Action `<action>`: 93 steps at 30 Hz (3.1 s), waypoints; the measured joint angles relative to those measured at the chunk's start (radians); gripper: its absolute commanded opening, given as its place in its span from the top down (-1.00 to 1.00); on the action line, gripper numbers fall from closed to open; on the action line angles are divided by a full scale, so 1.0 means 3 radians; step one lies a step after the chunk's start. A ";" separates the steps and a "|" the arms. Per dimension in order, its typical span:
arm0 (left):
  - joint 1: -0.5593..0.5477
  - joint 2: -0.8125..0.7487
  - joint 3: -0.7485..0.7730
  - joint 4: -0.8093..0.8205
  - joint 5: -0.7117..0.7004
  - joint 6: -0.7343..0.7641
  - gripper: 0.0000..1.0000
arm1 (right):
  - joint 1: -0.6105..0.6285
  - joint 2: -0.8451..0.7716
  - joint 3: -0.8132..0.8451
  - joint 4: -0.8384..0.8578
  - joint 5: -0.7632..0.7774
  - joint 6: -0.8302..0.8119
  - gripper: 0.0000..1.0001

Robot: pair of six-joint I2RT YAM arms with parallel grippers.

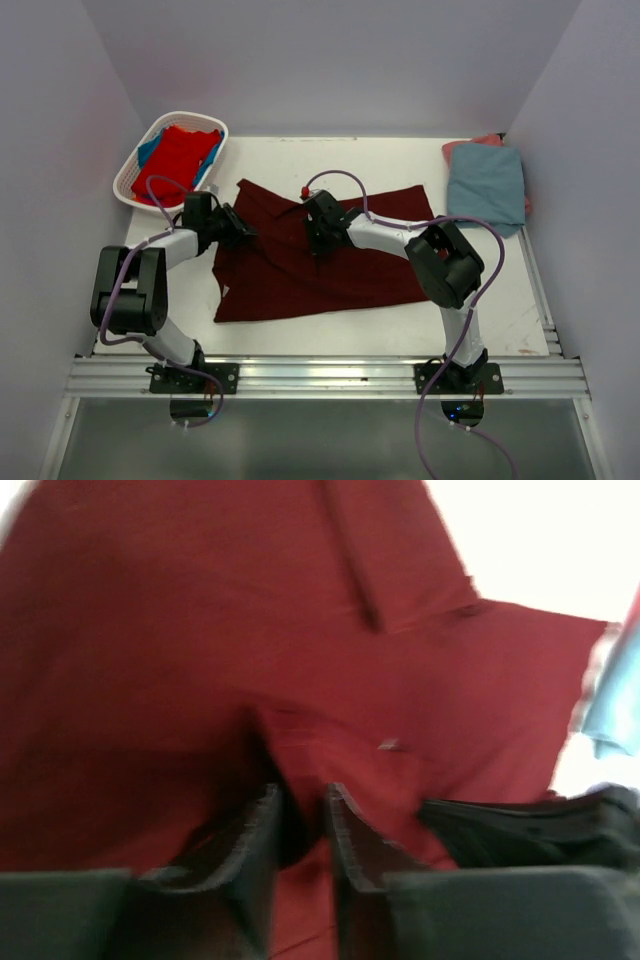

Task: Fold and stack the t-shirts
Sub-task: Fold the flattened tshirt in 1/3 of the way

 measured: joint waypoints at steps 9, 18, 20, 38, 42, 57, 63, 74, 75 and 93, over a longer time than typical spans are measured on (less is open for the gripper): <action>-0.0009 -0.0022 -0.0104 -0.0289 -0.0354 0.0151 0.31 | 0.0000 0.0000 0.0000 0.0000 -0.0001 0.0000 1.00; -0.0058 -0.0799 -0.0568 -0.0362 -0.0572 0.0135 -0.66 | 0.0000 -0.0003 -0.0010 0.0010 -0.0003 0.0000 0.85; -0.0139 -0.1087 -0.0573 -0.0453 -0.0701 0.0150 -0.76 | 0.0000 -0.0009 -0.0019 0.0020 -0.0004 -0.0001 0.72; -0.0409 -0.1609 -0.0612 -0.0853 -0.1124 0.0371 -0.06 | 0.0006 -0.0884 -0.0362 0.0055 0.0015 -0.0088 0.62; -0.0441 -0.1600 -0.0767 -0.0882 -0.1111 0.0389 0.21 | 0.0006 -0.0867 -0.0322 0.0034 -0.0009 -0.0123 1.00; -0.0468 -0.2318 -0.0600 -0.1546 -0.1677 0.0318 -0.26 | 0.0930 -0.0593 0.0057 0.0029 -0.0693 -0.0175 0.42; -0.0468 -0.3012 -0.0356 -0.2073 -0.1991 0.0142 -0.31 | 0.0978 -0.0170 0.0178 0.0027 -0.0749 -0.0135 0.42; -0.0468 -0.3443 -0.0023 -0.2342 -0.2244 0.0031 -0.33 | 0.1230 0.0478 0.0838 -0.0156 -0.0866 -0.0086 0.31; -0.0468 -0.3422 -0.0042 -0.2373 -0.2242 0.0031 -0.33 | 0.1254 0.0493 0.0882 -0.0165 -0.0866 -0.0086 0.31; -0.0492 -0.2908 -0.0488 -0.1986 -0.1474 0.0191 -0.03 | 0.1036 -0.0259 0.0056 -0.0406 -0.0055 -0.0067 0.38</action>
